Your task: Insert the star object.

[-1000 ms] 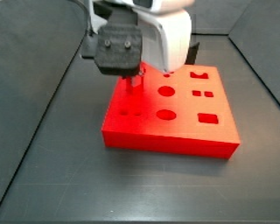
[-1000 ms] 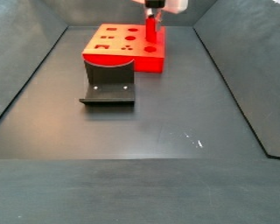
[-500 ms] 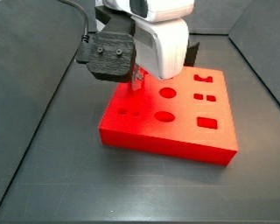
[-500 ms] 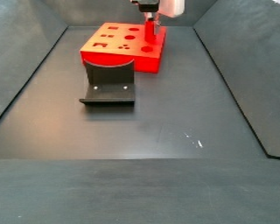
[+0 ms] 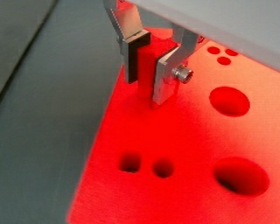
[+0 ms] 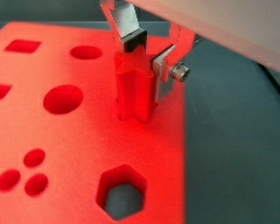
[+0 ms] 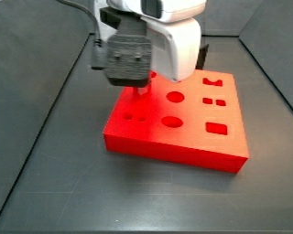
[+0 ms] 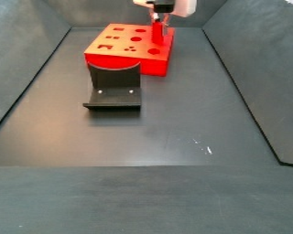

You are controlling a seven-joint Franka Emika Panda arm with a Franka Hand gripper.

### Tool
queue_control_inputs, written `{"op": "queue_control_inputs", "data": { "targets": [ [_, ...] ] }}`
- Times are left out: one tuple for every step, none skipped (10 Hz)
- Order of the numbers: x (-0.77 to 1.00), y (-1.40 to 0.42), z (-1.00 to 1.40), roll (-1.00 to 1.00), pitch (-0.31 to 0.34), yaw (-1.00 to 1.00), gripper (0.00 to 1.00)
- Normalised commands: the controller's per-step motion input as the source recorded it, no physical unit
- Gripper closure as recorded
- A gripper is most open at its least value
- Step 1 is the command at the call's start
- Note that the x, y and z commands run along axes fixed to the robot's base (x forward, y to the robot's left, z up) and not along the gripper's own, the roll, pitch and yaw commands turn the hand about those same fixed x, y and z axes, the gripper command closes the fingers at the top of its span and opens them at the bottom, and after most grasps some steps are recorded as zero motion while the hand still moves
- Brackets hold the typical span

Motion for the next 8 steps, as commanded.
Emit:
{"op": "queue_control_inputs", "data": {
  "targets": [
    [0.00, 0.00, -0.79, 0.12, 0.000, 0.96, 1.00],
    [0.00, 0.00, -0.67, 0.19, 0.000, 0.99, 1.00],
    [0.00, 0.00, -0.63, 0.16, 0.000, 1.00, 1.00],
    [0.00, 0.00, -0.63, 0.15, 0.000, 1.00, 1.00],
    [0.00, 0.02, 0.00, 0.00, 0.000, 0.00, 1.00],
    [-0.22, -0.03, -0.53, 0.09, 0.039, -0.63, 1.00],
    [-0.05, 0.00, -0.46, 0.09, 0.010, -1.00, 1.00],
    [-0.05, 0.00, -0.46, 0.08, 0.010, -1.00, 1.00]
  ]
}}
